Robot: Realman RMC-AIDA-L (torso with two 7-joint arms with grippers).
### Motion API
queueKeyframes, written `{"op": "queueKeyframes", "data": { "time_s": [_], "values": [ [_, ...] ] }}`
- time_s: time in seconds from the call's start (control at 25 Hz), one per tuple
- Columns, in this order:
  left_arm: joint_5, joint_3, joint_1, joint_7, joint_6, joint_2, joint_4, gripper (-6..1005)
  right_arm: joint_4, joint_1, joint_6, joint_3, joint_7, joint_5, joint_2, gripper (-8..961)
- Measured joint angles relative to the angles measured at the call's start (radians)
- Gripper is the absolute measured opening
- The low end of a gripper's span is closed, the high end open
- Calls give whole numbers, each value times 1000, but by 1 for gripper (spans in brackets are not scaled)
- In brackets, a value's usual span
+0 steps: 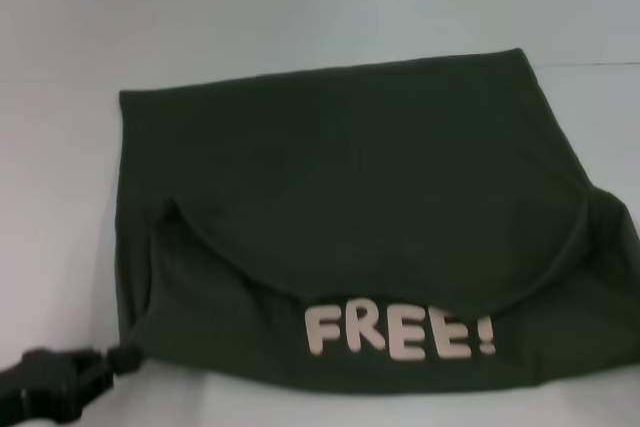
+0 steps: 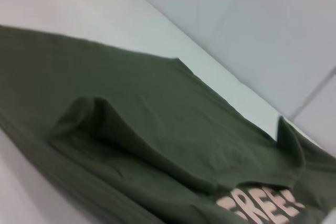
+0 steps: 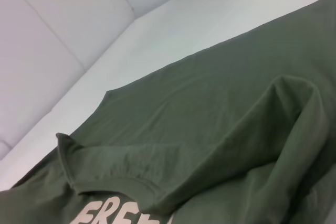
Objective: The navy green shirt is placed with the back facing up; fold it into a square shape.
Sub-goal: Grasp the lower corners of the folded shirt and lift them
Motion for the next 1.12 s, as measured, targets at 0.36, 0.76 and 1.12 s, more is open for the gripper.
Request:
{"op": "queueKeyframes", "data": {
  "time_s": [0.36,0.76,1.12],
  "values": [
    [166,-40,12,31,183,3,9,33,-4,-63,-68,10,-20,-2,-7,24],
    [198,-66,41,42,215,2,24,34,-27,-100,-123,35,-39,-4,0,24],
    [203,-87,20,43,196,13,24,33,-27,-156,-161,49,-77,-22,13,24]
  ]
}}
